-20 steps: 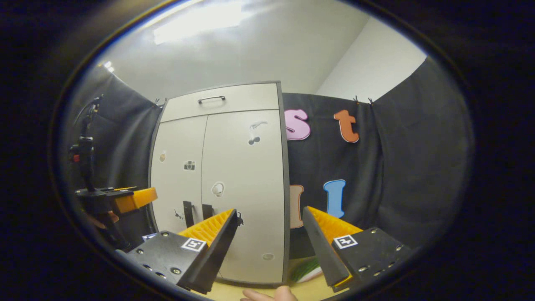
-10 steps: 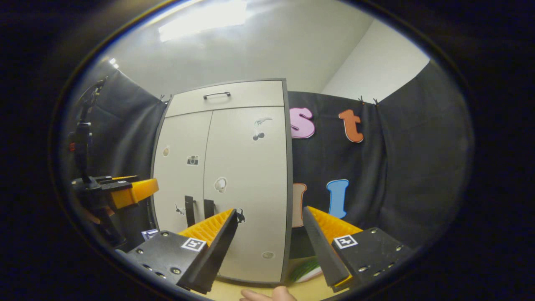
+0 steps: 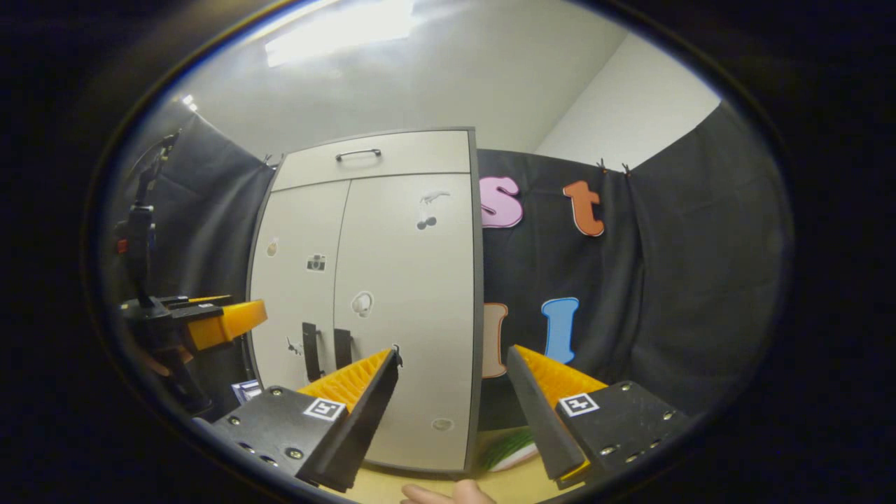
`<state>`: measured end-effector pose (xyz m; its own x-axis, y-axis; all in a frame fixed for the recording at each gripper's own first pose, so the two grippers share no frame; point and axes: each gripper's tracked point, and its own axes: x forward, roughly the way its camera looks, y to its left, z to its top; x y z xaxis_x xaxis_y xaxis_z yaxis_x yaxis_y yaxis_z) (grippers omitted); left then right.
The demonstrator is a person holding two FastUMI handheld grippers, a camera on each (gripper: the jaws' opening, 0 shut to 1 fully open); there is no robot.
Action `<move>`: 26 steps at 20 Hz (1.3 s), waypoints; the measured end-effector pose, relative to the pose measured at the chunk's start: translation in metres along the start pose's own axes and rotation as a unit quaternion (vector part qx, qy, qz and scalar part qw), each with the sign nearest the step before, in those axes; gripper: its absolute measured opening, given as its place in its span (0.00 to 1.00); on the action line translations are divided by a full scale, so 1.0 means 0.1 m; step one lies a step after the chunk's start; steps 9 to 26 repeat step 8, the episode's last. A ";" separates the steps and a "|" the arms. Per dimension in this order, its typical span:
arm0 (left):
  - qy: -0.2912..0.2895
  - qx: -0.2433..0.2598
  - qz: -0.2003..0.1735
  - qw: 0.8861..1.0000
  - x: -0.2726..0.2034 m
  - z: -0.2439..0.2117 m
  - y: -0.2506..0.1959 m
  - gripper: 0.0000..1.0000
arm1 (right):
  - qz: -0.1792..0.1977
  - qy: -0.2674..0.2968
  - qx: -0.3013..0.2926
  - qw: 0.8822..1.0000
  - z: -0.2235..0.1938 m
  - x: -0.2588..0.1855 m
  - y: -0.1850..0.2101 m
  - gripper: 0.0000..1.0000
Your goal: Grasp the bottle in the cabinet with the left hand and place it on the coaster, then close the right door with the right hand and the left door with the left hand.
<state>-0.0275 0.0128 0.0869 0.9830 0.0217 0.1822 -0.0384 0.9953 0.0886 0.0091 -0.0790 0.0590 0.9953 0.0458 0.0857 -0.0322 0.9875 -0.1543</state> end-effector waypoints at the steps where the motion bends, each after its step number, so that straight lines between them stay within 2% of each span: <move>1: 0.000 0.002 -0.001 1.000 0.00 -0.01 -0.02 0.96 | -0.001 0.001 -0.002 1.000 0.00 0.00 -0.01 0.95; 2: 0.000 0.003 -0.002 1.000 0.00 -0.01 -0.04 0.96 | -0.002 0.002 -0.004 1.000 -0.02 -0.01 -0.03 0.92; 8: 0.007 0.005 -0.008 1.000 0.00 -0.05 -0.19 0.96 | -0.009 0.008 -0.007 1.000 -0.07 -0.06 -0.15 0.92; 26: 0.007 0.005 -0.008 1.000 0.00 -0.05 -0.19 0.96 | -0.009 0.008 -0.007 1.000 -0.07 -0.06 -0.15 0.92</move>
